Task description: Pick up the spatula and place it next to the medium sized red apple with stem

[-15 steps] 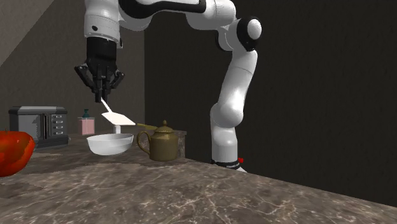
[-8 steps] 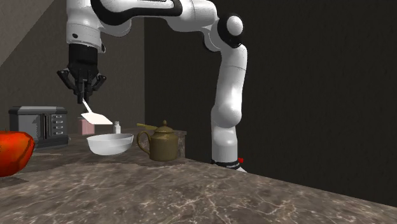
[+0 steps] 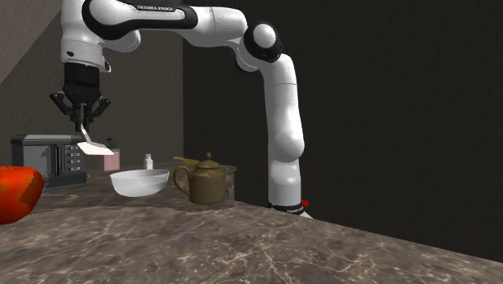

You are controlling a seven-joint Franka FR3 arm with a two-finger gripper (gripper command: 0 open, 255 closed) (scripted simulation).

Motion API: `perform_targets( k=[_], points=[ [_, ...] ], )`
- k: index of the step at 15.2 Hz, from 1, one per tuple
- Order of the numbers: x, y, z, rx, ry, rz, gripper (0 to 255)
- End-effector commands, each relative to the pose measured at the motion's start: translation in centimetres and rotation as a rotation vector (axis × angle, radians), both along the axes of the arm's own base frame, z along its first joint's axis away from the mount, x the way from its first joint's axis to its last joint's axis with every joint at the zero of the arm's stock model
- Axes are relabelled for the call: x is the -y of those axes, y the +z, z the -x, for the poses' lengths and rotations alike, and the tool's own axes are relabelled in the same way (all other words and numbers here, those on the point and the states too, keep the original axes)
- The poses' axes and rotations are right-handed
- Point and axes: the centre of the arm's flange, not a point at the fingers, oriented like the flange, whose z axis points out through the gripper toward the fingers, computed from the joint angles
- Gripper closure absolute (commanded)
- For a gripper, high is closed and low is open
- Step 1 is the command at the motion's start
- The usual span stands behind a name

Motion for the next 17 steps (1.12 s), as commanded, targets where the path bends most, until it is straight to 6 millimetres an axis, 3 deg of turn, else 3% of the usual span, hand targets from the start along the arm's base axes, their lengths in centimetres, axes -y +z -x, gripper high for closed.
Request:
perform_targets(
  k=[1, 11, 17],
  points=[
    [2.4, 0.1, -0.8, 0.000, 0.000, 0.000, 255],
    [14.7, 0.2, -5.5, 0.000, 0.000, 0.000, 255],
    [15.4, -2.5, -5.7, 0.000, 0.000, 0.000, 255]
  ],
)
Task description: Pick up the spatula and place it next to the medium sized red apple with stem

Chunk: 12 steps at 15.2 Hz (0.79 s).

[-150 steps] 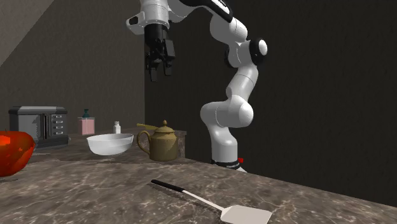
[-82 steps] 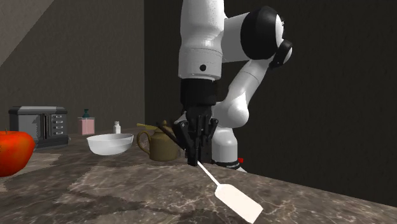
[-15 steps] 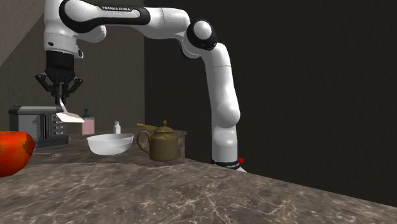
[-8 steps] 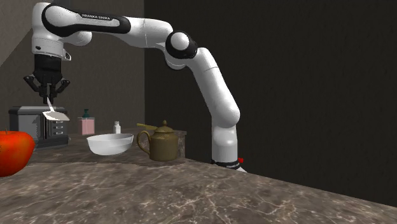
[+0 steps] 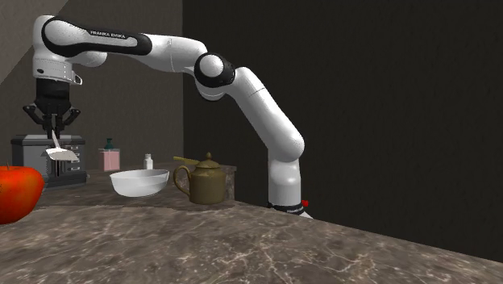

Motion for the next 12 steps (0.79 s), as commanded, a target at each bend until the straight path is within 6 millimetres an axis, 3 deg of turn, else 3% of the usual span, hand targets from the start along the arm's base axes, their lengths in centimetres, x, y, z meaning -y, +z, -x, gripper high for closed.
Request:
perform_targets(
  k=[1, 12],
  points=[
    [0.0, -1.0, 0.1, 0.001, 0.000, 0.000, 255],
    [0.0, -6.8, 0.1, 0.001, 0.000, 0.000, 255]
  ],
)
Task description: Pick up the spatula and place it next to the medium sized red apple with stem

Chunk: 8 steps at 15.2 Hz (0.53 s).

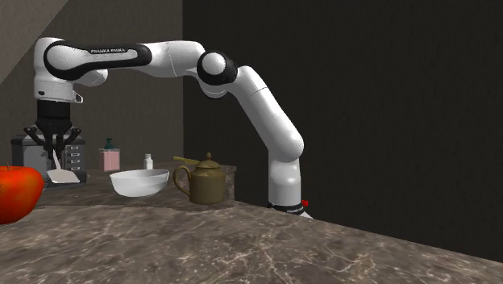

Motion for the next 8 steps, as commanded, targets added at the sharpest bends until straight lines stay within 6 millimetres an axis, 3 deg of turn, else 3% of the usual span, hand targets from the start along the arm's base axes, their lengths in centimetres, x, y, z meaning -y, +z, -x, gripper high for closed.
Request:
perform_targets(
  k=[1, 8],
  points=[
    [-0.1, -1.2, 0.0, 0.000, 0.000, 0.000, 255],
    [-0.1, -4.9, 0.0, 0.000, 0.000, 0.000, 255]
  ],
)
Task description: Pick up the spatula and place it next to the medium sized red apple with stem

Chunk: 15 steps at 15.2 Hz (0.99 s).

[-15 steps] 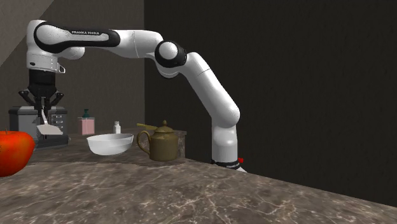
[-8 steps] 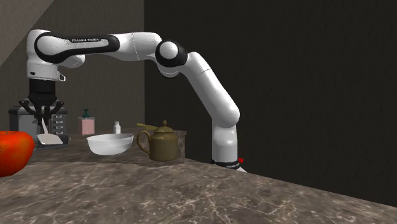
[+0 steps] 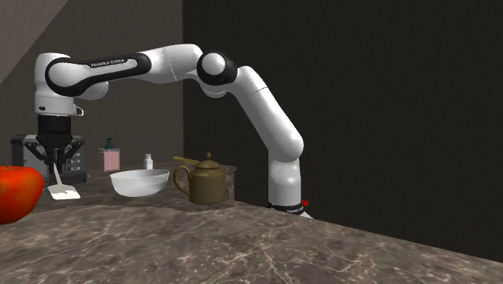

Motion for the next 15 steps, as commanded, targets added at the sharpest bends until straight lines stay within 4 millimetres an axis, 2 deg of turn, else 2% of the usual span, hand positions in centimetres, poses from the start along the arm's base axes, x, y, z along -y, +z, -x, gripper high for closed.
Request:
perform_targets(
  k=[1, 12, 15],
  points=[
    [0.1, -1.0, -0.1, 0.000, 0.000, 0.000, 255],
    [0.1, -7.0, -0.1, 0.000, 0.000, 0.000, 255],
    [0.1, -7.0, -0.1, 0.000, 0.000, 0.000, 255]
  ],
)
